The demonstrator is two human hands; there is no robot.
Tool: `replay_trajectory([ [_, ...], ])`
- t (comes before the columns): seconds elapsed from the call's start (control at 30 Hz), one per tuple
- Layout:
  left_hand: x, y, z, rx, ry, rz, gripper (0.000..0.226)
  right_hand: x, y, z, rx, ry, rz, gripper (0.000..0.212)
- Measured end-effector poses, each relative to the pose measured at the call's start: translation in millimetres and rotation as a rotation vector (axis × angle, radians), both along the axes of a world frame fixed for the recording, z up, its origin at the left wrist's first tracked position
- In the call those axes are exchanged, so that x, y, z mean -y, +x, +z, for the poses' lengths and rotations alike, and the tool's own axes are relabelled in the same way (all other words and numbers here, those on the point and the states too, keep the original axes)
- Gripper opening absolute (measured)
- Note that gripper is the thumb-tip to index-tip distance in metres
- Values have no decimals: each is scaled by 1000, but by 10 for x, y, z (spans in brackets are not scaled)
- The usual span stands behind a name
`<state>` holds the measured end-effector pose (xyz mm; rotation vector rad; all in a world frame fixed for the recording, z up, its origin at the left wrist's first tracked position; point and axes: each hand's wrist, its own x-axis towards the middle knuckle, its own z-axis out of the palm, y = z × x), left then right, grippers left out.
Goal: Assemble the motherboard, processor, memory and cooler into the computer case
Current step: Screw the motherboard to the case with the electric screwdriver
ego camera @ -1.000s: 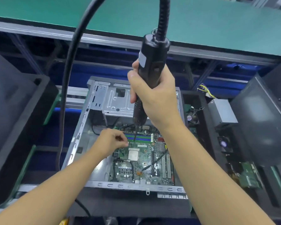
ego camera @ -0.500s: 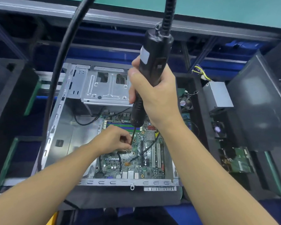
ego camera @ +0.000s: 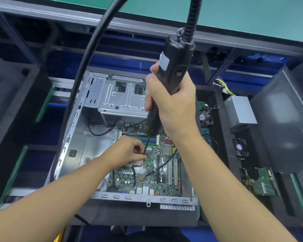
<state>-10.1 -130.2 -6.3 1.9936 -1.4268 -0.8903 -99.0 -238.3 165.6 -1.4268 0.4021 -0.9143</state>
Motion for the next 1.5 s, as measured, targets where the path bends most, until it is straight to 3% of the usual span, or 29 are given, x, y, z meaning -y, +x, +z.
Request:
replay_trajectory([
  [0.23,-59,52,46,20,-7,47,31,-18,38,37,19,-11,-2,13],
  [0.4,-59,85,104,171,-3,-42,18,-26,100,63,-20,-14,12,8],
  [0.6,-74,105,114,108,-34,2,7,-17,124,59,-10,-29,29,9],
  [0.73,-77,80,103,117,-22,-15,13,-4,115,28,-10,-39,40,10],
  [1.03,-97,205,124,308,115,-87,6,-97,156,-68,15,-7,105,14],
  [1.17,-166,434,177,389,209,29,6,-164,406,-157,5,-6,195,24],
  [1.23,-198,538,160,394,263,144,19,-203,568,-221,-37,-21,256,19],
  [1.33,-183,601,108,316,331,269,5,-241,756,-333,-103,-52,340,17],
  [1.5,-50,543,19,192,377,357,25,-267,874,-417,-164,-142,373,26],
])
